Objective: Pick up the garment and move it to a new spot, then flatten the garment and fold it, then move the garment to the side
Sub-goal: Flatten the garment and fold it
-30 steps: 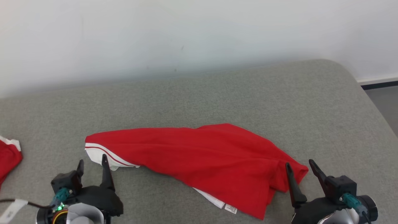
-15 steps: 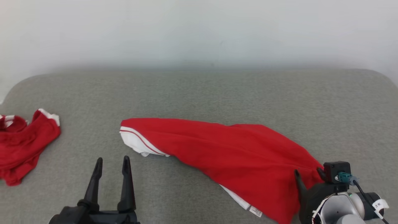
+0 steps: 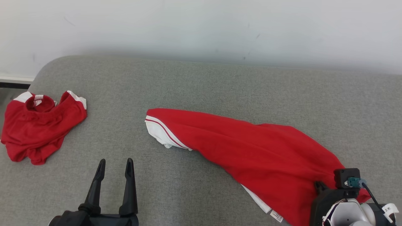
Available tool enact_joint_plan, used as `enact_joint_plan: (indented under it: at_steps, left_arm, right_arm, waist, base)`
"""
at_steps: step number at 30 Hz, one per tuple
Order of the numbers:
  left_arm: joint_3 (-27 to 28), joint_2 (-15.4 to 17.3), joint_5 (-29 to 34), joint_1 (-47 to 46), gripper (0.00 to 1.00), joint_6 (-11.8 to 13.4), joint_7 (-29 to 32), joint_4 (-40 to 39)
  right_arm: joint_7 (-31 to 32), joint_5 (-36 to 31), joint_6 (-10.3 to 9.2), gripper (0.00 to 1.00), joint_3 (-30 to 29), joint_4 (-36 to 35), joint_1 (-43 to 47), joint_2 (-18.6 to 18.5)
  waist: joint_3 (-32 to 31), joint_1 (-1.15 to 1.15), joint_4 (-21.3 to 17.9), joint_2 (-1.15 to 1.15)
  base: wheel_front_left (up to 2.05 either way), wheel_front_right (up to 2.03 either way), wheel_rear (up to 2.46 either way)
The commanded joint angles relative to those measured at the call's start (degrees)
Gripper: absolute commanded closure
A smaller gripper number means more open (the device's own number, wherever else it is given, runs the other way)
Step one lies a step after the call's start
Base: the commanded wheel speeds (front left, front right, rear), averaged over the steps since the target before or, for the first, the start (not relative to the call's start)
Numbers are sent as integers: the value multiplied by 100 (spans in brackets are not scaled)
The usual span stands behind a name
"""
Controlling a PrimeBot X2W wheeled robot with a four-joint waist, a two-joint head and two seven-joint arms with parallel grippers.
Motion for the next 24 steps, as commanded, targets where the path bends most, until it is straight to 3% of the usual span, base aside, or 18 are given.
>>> enact_joint_plan:
  at_steps: [1,15,21,24]
  left_arm:
    - [16,-29,79,39,0,-14,-20,22]
    - [60,-54,44,-9,0,-110,-20,169]
    - [12,-57,8,-78,0,-122,-20,162]
    - [-77,-56,2,-161,0,-158,-20,188]
  right_arm:
    - [-9,-54,-12,100,-15,-40,70,-4]
    - [-125,37,-13,100,-98,-452,-35,-6]
    - [-271,-380,-13,100,-125,-660,-777,-9]
    - [-411,-587,-13,100,-141,-471,-1375,-182]
  waist:
    - [2,0,-13,0]
    - [-37,0,-228,0]
    - [56,0,-224,0]
    - [159,0,-114,0]
  base:
    - [0,0,0]
    - [0,0,0]
    - [0,0,0]
    - [0,0,0]
